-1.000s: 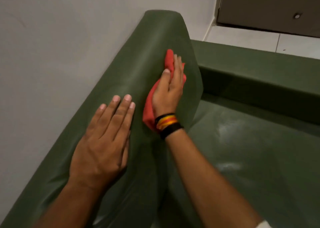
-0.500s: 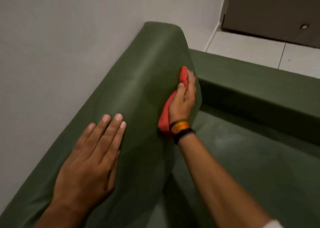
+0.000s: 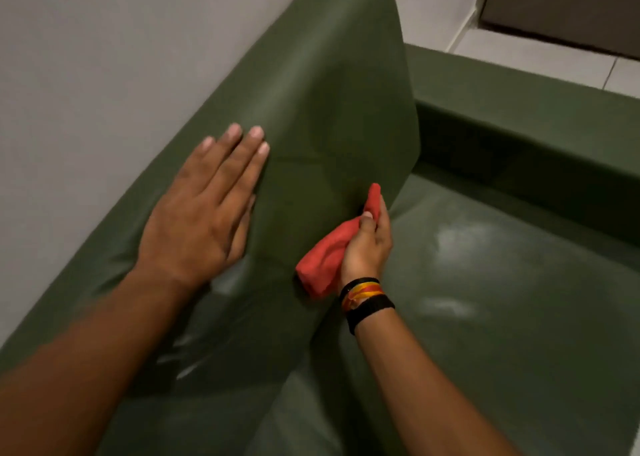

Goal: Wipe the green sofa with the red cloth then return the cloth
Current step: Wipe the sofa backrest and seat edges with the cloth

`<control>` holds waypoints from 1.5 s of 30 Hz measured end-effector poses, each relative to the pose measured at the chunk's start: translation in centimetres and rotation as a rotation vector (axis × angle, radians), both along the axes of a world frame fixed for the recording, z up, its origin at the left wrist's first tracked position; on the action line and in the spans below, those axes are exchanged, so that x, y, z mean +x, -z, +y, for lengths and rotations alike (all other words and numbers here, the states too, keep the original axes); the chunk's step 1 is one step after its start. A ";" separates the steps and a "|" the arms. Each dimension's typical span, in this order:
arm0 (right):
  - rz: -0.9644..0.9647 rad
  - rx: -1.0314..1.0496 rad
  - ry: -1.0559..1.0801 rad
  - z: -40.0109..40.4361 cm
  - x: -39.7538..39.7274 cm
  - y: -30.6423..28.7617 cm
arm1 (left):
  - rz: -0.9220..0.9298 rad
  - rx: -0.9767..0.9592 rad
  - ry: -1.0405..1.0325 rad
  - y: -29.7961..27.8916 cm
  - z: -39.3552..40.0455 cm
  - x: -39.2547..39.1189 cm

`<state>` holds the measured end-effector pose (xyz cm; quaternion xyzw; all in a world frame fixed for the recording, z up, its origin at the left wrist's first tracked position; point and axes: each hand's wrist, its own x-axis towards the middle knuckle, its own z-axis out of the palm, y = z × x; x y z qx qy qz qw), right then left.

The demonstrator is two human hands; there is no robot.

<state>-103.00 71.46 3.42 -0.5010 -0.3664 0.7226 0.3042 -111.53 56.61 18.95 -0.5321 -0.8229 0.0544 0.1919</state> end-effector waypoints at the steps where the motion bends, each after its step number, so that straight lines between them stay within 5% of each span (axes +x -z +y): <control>1: 0.022 0.003 0.002 -1.4 1.2 -1.0 | 0.001 -0.003 0.005 0.1 -0.1 0.1; 6: 0.188 0.141 -0.096 -8.5 8.2 -5.8 | -0.057 -0.038 -0.025 -1.1 -0.3 0.8; 12: 0.176 0.342 -0.112 -13.9 13.0 -9.0 | -0.353 0.029 -0.132 -6.7 -6.6 4.6; 19: 0.155 0.562 -0.303 -30.0 9.8 -12.7 | -0.382 0.027 -0.186 -5.8 -21.9 8.3; 23: -0.019 0.847 -0.338 -28.7 5.5 -10.1 | -0.381 0.123 -0.157 -4.2 -22.0 7.7; 30: -0.184 0.277 -0.095 -22.0 4.1 -4.8 | -0.347 0.147 -0.058 -3.3 -22.0 6.5; 35: -0.016 0.676 -0.251 -28.8 4.7 -14.1 | -0.325 0.132 -0.047 -2.6 -22.3 6.3; 38: 0.017 0.771 -0.216 -22.2 1.4 -11.5 | -0.337 0.129 -0.061 -2.6 -22.2 6.5; 42: -0.150 0.387 -0.070 -14.3 0.5 -3.7 | -0.360 0.150 -0.097 -2.9 -22.0 7.0; 45: -0.213 0.081 -0.012 -16.7 3.0 -1.6 | -0.347 0.132 -0.104 -3.0 -22.1 6.8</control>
